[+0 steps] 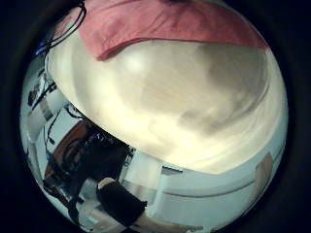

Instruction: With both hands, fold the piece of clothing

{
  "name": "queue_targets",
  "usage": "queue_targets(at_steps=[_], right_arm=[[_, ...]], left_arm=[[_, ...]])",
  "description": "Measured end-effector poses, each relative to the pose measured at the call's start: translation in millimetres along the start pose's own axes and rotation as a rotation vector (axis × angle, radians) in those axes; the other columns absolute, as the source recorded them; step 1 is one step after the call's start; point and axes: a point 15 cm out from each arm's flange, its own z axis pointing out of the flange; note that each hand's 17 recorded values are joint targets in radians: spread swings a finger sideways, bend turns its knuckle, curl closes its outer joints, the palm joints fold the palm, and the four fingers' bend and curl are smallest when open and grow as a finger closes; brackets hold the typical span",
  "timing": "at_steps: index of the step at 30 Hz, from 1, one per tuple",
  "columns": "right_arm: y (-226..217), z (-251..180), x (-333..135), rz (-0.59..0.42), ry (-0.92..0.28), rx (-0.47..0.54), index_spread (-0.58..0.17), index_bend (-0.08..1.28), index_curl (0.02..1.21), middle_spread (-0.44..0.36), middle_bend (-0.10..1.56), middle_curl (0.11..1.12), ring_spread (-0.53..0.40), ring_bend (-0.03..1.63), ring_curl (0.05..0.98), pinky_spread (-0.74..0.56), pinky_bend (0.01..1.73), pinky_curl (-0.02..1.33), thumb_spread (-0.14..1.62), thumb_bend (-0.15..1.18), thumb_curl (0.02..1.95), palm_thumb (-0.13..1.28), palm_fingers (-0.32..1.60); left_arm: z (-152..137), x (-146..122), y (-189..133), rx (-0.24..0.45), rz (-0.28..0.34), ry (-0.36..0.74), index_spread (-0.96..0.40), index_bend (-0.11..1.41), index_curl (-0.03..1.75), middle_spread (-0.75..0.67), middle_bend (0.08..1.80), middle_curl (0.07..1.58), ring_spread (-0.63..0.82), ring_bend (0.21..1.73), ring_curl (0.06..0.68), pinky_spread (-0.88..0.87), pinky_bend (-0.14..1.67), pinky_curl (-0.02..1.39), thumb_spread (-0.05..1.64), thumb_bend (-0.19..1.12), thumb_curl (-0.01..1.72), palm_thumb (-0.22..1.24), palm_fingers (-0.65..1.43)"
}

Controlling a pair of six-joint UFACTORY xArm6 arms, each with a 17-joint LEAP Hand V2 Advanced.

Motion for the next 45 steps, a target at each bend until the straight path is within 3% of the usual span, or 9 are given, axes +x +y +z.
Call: queue_targets(at_steps=[12,19,28,36,45], right_arm=[[34.1,14.3,51.0,0.106,-0.069,-0.001,-0.388,0.41,0.38,0.026,0.19,0.33,0.203,0.18,0.163,0.29,0.19,0.28,1.11,-0.05,0.11,-0.06,0.11],[51.1,-5.3,66.2,0.15,-0.069,0.074,-0.386,0.34,0.37,0.026,0.19,0.32,0.195,0.19,0.174,0.28,0.19,0.29,1.1,-0.05,0.11,-0.06,0.13],[46.9,-46.1,39.9,0.154,-0.131,0.185,-0.378,0.27,0.36,0.036,0.18,0.31,0.186,0.19,0.19,0.28,0.2,0.29,1.1,-0.05,0.12,-0.05,0.17],[45.1,-68.7,24.9,0.14,-0.146,0.242,-0.372,0.24,0.37,0.046,0.19,0.32,0.222,0.18,0.184,0.28,0.19,0.3,1.1,-0.04,0.13,-0.04,0.17],[44.7,-74.9,18.7,0.129,-0.145,0.251,-0.359,0.24,0.37,0.055,0.21,0.33,0.322,0.2,0.183,0.3,0.16,0.27,1.11,-0.04,0.14,-0.04,0.17]], left_arm=[[1.1,4.1,8.0,-0.016,0.011,-0.01,0.04,0.19,0.4,0.16,0.18,0.3,0.41,0.39,0.215,0.43,0.19,0.29,1.2,-0.02,0.31,0.46,0.16],[29.6,6.3,7.0,-0.062,0.068,-0.038,0.06,0.17,0.38,0.16,0.19,0.31,0.42,0.4,0.219,0.43,0.2,0.3,1.19,-0.02,0.31,0.46,0.13],[70.9,18.8,-21.0,-0.014,0.181,-0.114,0.07,0.16,0.35,0.24,0.18,0.3,0.45,0.45,0.231,0.43,0.23,0.32,1.16,-0.02,0.31,0.43,0.08],[90.9,10.7,-41.2,-0.009,0.207,-0.168,0.07,0.16,0.33,0.22,0.19,0.3,0.49,0.48,0.234,0.44,0.25,0.32,1.09,-0.03,0.3,0.39,0.06],[114.5,3.9,-63.4,-0.022,0.217,-0.212,0.09,0.14,0.28,0.37,0.16,0.27,0.52,0.52,0.24,0.46,0.34,0.34,0.99,-0.03,0.3,0.34,-0.07]])
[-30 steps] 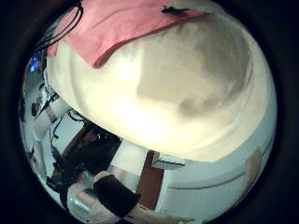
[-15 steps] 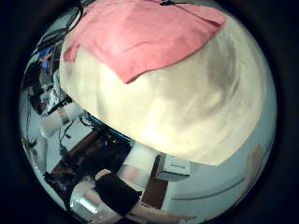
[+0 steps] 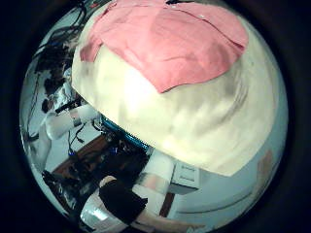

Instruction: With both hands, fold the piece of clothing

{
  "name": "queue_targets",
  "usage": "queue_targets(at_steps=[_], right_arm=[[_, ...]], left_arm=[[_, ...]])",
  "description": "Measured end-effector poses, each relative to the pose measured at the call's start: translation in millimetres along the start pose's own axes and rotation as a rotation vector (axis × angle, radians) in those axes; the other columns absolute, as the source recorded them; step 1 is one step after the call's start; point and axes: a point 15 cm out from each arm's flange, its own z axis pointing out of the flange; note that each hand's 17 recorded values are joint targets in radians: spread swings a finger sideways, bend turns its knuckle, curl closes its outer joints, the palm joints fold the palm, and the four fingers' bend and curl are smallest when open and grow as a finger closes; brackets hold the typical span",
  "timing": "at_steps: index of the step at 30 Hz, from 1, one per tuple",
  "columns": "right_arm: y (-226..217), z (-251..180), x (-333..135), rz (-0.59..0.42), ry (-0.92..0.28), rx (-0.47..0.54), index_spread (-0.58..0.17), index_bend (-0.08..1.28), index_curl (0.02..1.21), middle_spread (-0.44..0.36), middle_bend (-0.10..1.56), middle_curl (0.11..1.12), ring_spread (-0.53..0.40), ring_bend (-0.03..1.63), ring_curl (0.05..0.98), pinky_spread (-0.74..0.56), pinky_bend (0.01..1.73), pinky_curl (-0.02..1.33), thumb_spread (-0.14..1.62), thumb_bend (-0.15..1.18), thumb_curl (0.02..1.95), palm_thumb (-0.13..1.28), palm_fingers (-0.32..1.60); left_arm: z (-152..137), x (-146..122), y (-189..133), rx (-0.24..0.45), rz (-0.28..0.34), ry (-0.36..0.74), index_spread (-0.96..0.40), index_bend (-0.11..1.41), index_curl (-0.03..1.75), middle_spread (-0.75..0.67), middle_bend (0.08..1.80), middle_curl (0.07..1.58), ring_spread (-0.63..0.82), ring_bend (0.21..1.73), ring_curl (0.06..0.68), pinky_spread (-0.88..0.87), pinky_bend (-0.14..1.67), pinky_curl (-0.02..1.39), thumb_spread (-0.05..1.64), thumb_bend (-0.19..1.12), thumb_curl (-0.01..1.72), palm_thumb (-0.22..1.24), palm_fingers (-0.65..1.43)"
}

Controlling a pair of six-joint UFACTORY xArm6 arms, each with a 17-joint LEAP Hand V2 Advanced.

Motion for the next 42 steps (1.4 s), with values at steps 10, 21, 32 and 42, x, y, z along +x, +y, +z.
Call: queue_targets(at_steps=[10,21,32,42], right_arm=[[-2.2,-3.8,-7.6,-0.002,-0.019,0.017,-0.36,0.21,0.38,0.063,0.19,0.32,0.348,0.36,0.247,0.32,0.14,0.22,1.11,-0.04,0.16,-0.04,0.2],[-3.3,-6.7,-9.7,-0.015,-0.017,0.015,-0.361,0.23,0.39,0.064,0.2,0.32,0.307,0.42,0.268,0.34,0.15,0.19,1.11,-0.04,0.16,-0.03,0.19],[-3.2,-7.8,-11.0,-0.021,-0.015,0.019,-0.366,0.25,0.39,0.064,0.19,0.32,0.275,0.37,0.251,0.34,0.18,0.21,1.1,-0.03,0.17,-0.03,0.2],[0.0,-4.7,-14.5,-0.028,-0.022,0.001,-0.368,0.2,0.37,0.011,0.25,0.32,0.223,0.34,0.237,0.32,0.21,0.24,1.09,-0.04,0.18,-0.03,0.3]], left_arm=[[17.4,-2.0,-21.3,0.043,0.012,-0.051,0.09,0.13,0.23,0.29,0.18,0.27,0.5,0.52,0.236,0.45,0.36,0.34,0.94,-0.03,0.31,0.35,-0.07],[25.8,-10.7,-35.2,0.005,-0.01,-0.123,0.03,0.22,0.29,-0.03,0.43,0.37,0.23,0.47,0.212,0.24,0.2,0.29,0.93,0.0,0.33,0.47,0.3],[36.4,-9.3,-36.6,-0.105,-0.01,-0.145,-0.17,0.19,0.37,-0.3,0.63,0.52,-0.27,0.61,0.263,-0.29,0.4,0.34,0.95,-0.02,0.38,0.68,0.72],[25.4,-6.6,-44.0,-0.086,-0.009,-0.135,-0.41,0.28,0.51,-0.48,0.77,0.71,-0.51,1.05,0.456,-0.66,0.84,0.51,0.95,-0.01,0.42,0.77,1.18]])
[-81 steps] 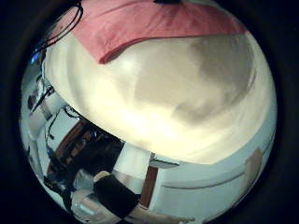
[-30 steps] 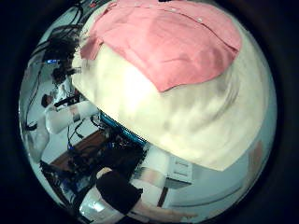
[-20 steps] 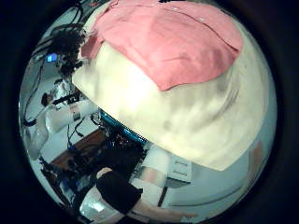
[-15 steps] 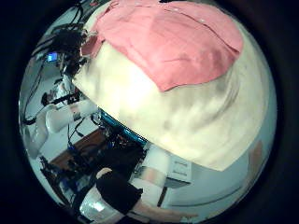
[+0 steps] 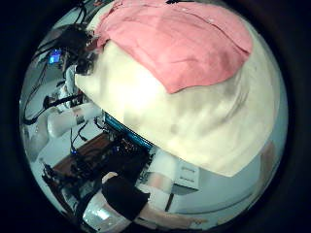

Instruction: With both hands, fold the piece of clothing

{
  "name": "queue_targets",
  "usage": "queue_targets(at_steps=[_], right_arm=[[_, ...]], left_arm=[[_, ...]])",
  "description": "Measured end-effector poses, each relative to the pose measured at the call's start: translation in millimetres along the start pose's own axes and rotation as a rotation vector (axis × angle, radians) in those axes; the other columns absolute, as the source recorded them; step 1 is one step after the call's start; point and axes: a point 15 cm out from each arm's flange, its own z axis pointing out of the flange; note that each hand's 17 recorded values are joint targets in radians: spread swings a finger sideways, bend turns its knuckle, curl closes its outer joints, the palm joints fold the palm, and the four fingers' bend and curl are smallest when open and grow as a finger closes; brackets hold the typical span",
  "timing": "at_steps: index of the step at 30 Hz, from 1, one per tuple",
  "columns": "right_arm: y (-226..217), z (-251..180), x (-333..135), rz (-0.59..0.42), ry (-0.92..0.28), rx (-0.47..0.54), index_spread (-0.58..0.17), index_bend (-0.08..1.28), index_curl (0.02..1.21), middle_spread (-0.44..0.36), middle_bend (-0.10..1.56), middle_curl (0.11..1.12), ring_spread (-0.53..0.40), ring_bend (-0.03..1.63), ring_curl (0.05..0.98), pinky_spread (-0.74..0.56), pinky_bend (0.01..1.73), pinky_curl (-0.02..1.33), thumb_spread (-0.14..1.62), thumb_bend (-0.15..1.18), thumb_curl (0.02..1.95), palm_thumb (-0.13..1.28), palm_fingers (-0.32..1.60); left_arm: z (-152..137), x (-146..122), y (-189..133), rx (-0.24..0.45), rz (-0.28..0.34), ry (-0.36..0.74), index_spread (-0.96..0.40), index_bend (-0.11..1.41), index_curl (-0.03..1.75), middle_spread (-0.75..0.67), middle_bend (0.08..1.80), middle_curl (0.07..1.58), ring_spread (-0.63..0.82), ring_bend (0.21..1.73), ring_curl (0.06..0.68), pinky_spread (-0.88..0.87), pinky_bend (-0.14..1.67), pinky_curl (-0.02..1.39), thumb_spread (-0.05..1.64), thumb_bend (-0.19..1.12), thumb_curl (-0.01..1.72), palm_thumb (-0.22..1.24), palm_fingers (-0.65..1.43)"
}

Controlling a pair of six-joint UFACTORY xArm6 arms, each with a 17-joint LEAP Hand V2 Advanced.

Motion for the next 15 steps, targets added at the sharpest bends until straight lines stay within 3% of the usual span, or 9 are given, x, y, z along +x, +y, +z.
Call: queue_targets(at_steps=[6,10,15], right_arm=[[-2.7,8.6,-16.9,-0.02,-0.036,-0.006,-0.33,0.17,0.36,-0.053,0.25,0.32,0.137,0.36,0.241,0.26,0.21,0.25,1.07,-0.01,0.2,0.03,0.39],[0.1,35.4,-36.5,-0.034,-0.066,-0.028,-0.298,0.16,0.34,-0.035,0.26,0.34,0.078,0.4,0.25,0.2,0.22,0.26,1.04,-0.01,0.24,0.12,0.42],[-11.6,54.4,-47.2,-0.055,-0.056,0.016,-0.266,0.17,0.33,-0.031,0.29,0.35,0.022,0.44,0.26,0.12,0.22,0.26,1.02,0.0,0.27,0.24,0.46]], left_arm=[[-8.2,3.2,7.6,-0.016,0.016,0.009,-0.53,0.43,0.66,-0.53,0.86,0.82,-0.5,1.18,0.52,-0.69,1.01,0.59,0.93,-0.02,0.46,0.83,1.15],[-19.5,4.9,14.0,-0.02,0.023,0.008,-0.58,0.47,0.76,-0.55,0.89,0.87,-0.49,1.22,0.54,-0.68,1.07,0.61,0.91,-0.02,0.49,0.83,1.1],[-26.5,4.7,17.9,-0.011,0.021,0.004,-0.63,0.47,0.86,-0.56,0.9,0.93,-0.48,1.26,0.553,-0.67,1.12,0.63,0.9,-0.02,0.52,0.83,1.07]])
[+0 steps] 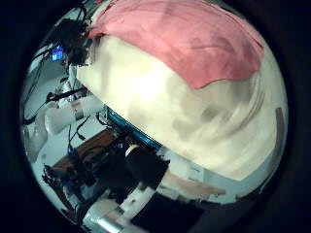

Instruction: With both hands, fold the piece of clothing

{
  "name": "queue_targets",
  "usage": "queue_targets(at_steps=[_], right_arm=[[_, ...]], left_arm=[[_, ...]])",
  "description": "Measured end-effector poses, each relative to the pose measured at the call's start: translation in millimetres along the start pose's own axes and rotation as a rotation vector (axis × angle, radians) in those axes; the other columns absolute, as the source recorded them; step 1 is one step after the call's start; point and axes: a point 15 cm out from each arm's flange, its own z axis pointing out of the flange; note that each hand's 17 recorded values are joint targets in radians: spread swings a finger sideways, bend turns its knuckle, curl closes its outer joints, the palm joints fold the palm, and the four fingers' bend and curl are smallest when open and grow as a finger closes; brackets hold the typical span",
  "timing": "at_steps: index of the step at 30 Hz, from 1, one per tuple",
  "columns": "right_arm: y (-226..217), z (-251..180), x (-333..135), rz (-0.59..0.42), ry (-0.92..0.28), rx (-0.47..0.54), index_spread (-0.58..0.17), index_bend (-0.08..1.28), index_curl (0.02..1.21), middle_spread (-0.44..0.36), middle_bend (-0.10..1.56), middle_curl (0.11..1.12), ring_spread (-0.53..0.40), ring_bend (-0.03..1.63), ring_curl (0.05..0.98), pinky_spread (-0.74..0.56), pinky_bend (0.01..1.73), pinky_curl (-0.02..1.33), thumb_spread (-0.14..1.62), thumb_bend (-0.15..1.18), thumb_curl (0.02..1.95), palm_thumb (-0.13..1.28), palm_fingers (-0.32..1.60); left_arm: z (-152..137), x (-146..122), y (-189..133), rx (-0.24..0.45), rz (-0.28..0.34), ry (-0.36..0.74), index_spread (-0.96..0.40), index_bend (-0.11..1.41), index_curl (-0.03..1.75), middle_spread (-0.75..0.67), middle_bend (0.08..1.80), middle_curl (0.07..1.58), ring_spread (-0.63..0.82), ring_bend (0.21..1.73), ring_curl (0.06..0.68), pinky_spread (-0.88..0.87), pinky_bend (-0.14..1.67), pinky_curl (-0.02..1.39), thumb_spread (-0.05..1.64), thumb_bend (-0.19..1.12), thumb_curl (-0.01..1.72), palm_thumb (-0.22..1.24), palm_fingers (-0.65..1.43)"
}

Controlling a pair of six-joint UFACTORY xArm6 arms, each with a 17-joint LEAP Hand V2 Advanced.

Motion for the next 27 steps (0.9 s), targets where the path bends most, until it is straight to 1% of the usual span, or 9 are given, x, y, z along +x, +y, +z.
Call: queue_targets(at_steps=[6,12,18,20,21,22,24,25,27], right_arm=[[5.7,23.0,-6.3,0.006,-0.008,-0.024,-0.266,0.19,0.34,-0.057,0.33,0.37,-0.048,0.48,0.267,0.06,0.2,0.25,1.01,-0.01,0.3,0.37,0.52],[9.0,33.3,-10.7,0.011,-0.003,-0.046,-0.305,0.22,0.37,-0.111,0.38,0.4,-0.142,0.55,0.28,-0.01,0.19,0.22,0.99,0.0,0.33,0.54,0.63],[10.5,46.3,-21.0,0.0,0.002,-0.099,-0.345,0.2,0.4,-0.165,0.38,0.42,-0.23,0.62,0.304,-0.11,0.23,0.21,0.96,-0.02,0.34,0.62,0.69],[10.1,49.7,-23.8,-0.002,0.004,-0.111,-0.357,0.19,0.4,-0.184,0.38,0.42,-0.259,0.64,0.309,-0.17,0.28,0.22,0.95,-0.02,0.35,0.64,0.75],[9.6,50.1,-24.2,-0.002,0.004,-0.113,-0.369,0.2,0.41,-0.194,0.39,0.43,-0.283,0.66,0.318,-0.23,0.34,0.23,0.94,-0.01,0.35,0.66,0.85],[9.6,50.7,-24.9,-0.003,0.004,-0.115,-0.376,0.18,0.4,-0.202,0.38,0.43,-0.297,0.66,0.31,-0.27,0.36,0.22,0.94,-0.02,0.35,0.67,0.86],[8.3,50.1,-25.4,-0.002,0.008,-0.11,-0.39,0.19,0.41,-0.221,0.39,0.44,-0.322,0.68,0.32,-0.37,0.45,0.24,0.93,-0.01,0.36,0.71,0.96],[7.8,49.7,-25.8,-0.002,0.009,-0.108,-0.403,0.21,0.43,-0.243,0.41,0.46,-0.342,0.73,0.346,-0.45,0.52,0.27,0.92,-0.01,0.37,0.73,1.09],[6.8,49.0,-26.5,-0.007,0.023,-0.107,-0.428,0.25,0.46,-0.271,0.45,0.48,-0.36,0.78,0.373,-0.54,0.63,0.31,0.91,0.0,0.38,0.79,1.25]], left_arm=[[-1.8,0.2,5.9,0.0,-0.002,-0.001,-0.66,0.44,0.97,-0.57,0.89,0.98,-0.48,1.28,0.557,-0.66,1.14,0.63,0.9,-0.02,0.54,0.82,1.05],[-5.1,-0.1,9.1,0.004,-0.002,-0.003,-0.69,0.4,1.07,-0.57,0.88,1.02,-0.47,1.29,0.555,-0.65,1.14,0.63,0.9,-0.02,0.56,0.82,1.04],[-10.3,-0.2,12.4,0.007,-0.003,-0.006,-0.71,0.36,1.14,-0.58,0.86,1.04,-0.47,1.3,0.552,-0.66,1.14,0.63,0.9,-0.02,0.57,0.82,1.04],[-11.7,1.4,13.2,0.01,-0.001,-0.005,-0.72,0.34,1.17,-0.58,0.86,1.05,-0.47,1.3,0.551,-0.66,1.14,0.63,0.9,-0.02,0.57,0.82,1.04],[-11.9,1.4,14.2,0.01,-0.003,-0.004,-0.72,0.33,1.18,-0.58,0.86,1.06,-0.47,1.3,0.55,-0.66,1.14,0.63,0.9,-0.02,0.57,0.82,1.04],[-13.3,1.9,15.8,0.011,-0.004,-0.002,-0.72,0.33,1.19,-0.58,0.85,1.06,-0.47,1.3,0.549,-0.66,1.14,0.63,0.9,-0.02,0.58,0.82,1.04],[-14.3,2.1,18.7,0.009,-0.004,-0.002,-0.72,0.31,1.21,-0.59,0.85,1.07,-0.47,1.29,0.548,-0.66,1.14,0.63,0.9,-0.02,0.58,0.82,1.04],[-14.7,2.3,19.6,0.008,-0.003,-0.002,-0.72,0.31,1.22,-0.59,0.84,1.07,-0.47,1.29,0.547,-0.66,1.14,0.63,0.9,-0.02,0.58,0.82,1.05],[-16.4,3.0,24.7,0.004,-0.004,-0.002,-0.73,0.29,1.24,-0.59,0.84,1.07,-0.47,1.29,0.546,-0.66,1.13,0.63,0.9,-0.02,0.58,0.82,1.05]])
